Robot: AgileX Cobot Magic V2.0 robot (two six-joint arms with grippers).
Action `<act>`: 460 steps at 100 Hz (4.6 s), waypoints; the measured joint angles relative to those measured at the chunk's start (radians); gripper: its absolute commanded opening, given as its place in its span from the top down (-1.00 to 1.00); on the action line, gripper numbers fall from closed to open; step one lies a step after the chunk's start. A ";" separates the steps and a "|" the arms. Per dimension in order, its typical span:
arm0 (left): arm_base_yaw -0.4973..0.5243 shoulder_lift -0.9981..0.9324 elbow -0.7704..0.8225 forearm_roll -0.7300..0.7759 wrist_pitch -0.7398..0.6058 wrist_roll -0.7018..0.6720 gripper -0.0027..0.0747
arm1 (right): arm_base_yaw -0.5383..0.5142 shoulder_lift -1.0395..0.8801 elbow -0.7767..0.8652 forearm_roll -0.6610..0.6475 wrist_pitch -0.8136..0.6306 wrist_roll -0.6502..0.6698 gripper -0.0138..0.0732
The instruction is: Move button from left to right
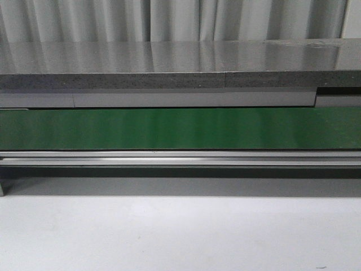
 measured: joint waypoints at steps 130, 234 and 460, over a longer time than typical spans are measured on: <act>0.000 0.289 -0.093 -0.046 -0.062 0.024 0.71 | 0.000 0.000 0.000 0.000 0.000 0.000 0.84; -0.235 0.019 -0.095 -0.235 0.017 0.069 0.91 | 0.000 0.000 0.000 0.000 0.000 0.000 0.84; -0.458 -1.416 0.809 -0.244 -0.398 0.121 -0.25 | 0.000 0.000 0.000 0.000 0.000 0.000 0.84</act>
